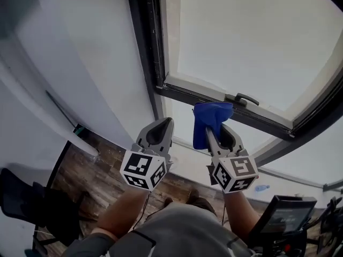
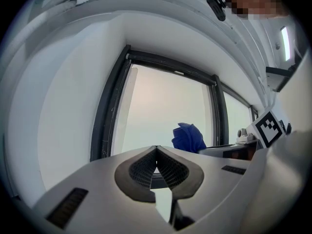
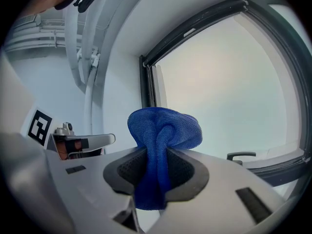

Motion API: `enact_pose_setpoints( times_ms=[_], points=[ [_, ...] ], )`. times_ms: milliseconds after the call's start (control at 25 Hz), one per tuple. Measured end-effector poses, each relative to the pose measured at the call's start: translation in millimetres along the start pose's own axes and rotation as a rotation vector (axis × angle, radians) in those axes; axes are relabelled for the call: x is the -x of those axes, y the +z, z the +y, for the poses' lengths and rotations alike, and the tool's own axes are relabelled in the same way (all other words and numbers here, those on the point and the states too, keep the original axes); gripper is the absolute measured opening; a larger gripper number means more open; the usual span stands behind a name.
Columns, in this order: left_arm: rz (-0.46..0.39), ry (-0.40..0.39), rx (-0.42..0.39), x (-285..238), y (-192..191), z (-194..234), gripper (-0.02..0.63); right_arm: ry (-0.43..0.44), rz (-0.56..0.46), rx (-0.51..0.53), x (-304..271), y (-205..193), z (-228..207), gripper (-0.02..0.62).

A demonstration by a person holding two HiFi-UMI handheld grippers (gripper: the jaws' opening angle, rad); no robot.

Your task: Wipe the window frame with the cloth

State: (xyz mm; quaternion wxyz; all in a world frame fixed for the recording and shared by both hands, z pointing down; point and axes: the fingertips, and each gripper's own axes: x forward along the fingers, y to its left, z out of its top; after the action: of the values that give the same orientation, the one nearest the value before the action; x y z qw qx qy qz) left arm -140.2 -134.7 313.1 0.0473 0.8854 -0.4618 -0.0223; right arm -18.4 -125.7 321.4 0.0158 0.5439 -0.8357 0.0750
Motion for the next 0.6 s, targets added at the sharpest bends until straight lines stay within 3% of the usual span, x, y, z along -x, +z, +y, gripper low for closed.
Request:
enact_pose_setpoints(
  times_ms=[600],
  points=[
    [0.055, 0.18, -0.008, -75, -24, 71, 0.008, 0.12, 0.091, -0.028, -130, -27, -39, 0.121]
  ],
)
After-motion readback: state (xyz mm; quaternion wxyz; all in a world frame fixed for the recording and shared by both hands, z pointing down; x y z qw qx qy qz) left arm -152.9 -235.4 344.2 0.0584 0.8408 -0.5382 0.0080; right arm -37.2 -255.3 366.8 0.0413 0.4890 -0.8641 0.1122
